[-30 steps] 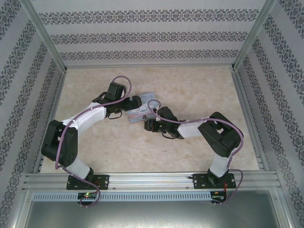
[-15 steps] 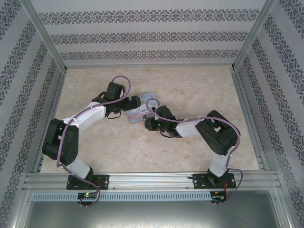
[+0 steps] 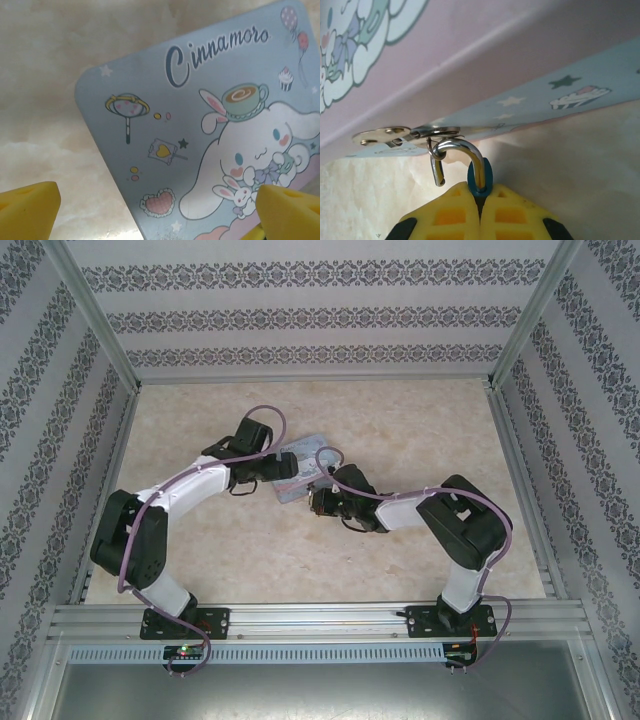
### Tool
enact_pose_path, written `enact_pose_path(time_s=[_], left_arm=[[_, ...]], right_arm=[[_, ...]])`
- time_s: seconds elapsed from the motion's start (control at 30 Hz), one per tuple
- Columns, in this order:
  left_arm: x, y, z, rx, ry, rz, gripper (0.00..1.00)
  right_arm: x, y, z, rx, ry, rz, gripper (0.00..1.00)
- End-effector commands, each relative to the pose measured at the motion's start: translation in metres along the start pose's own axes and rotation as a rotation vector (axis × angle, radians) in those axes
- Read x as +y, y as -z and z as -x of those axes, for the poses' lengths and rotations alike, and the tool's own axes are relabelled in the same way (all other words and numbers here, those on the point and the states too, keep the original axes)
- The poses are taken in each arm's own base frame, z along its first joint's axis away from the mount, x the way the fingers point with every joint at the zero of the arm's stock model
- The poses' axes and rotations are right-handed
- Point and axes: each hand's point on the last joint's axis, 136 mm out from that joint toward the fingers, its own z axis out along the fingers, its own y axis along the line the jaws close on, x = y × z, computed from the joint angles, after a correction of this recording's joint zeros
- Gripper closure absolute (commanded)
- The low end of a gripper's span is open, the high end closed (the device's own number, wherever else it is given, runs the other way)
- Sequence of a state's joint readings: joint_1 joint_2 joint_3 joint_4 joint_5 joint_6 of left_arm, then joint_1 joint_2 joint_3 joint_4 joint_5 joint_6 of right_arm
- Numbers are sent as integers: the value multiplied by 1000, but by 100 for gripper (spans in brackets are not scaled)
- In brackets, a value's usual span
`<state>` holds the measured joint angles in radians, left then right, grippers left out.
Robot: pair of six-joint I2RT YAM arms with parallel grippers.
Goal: Unlock the padlock with the key
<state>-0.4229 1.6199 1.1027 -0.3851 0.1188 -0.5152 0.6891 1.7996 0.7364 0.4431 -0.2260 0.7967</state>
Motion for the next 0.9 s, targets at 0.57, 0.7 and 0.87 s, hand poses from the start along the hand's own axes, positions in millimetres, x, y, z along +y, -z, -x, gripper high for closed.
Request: enact_pose_path(time_s=[0.57,0.7,0.87], left_arm=[[22,-32,-45,104,-143,262,0],[24,-36,-53,120,-147,265,0],[26,-42,-62,145,-156,271,0]], right_arm=[[-21,13,4,-96,-343,-62,100],[-20,14,10,-125,-371,-58,100],[-20,15,19,-159,-386,-53,100]])
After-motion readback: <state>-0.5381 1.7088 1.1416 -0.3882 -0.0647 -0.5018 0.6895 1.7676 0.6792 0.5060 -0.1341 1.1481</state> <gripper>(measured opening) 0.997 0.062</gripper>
